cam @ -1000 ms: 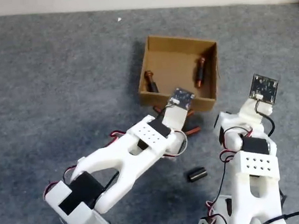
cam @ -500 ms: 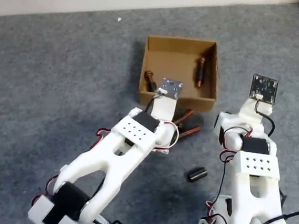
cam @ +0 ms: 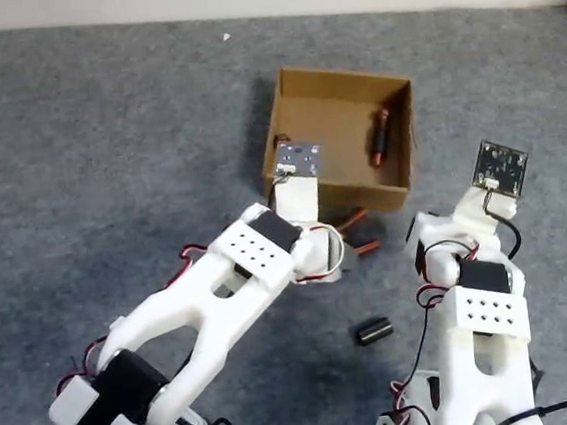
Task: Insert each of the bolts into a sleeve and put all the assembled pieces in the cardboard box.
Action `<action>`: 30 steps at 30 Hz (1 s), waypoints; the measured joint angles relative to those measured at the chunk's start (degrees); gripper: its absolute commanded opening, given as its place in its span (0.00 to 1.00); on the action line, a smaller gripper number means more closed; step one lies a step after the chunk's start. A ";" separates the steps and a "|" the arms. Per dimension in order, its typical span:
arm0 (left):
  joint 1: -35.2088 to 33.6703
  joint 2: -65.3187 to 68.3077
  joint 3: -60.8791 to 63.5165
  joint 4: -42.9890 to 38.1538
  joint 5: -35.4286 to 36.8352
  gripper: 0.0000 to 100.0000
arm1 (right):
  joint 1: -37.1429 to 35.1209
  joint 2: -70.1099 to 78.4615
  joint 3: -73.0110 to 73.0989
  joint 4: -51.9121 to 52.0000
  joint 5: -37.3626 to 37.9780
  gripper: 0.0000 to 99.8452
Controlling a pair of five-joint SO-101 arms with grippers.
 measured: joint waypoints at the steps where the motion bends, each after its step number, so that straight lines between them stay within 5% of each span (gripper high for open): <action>1: 0.35 0.00 0.00 0.00 0.18 0.33 | 0.00 0.00 0.00 0.00 0.00 0.01; 6: 0.18 1.58 0.26 -2.90 0.26 0.32 | 0.00 0.00 0.00 0.00 0.00 0.01; 17: -0.35 16.88 -8.26 -3.34 0.35 0.05 | 0.00 0.00 0.00 0.00 0.00 0.01; 30: -13.45 17.58 -11.43 -1.67 0.35 0.04 | 0.00 0.00 0.00 0.00 0.00 0.01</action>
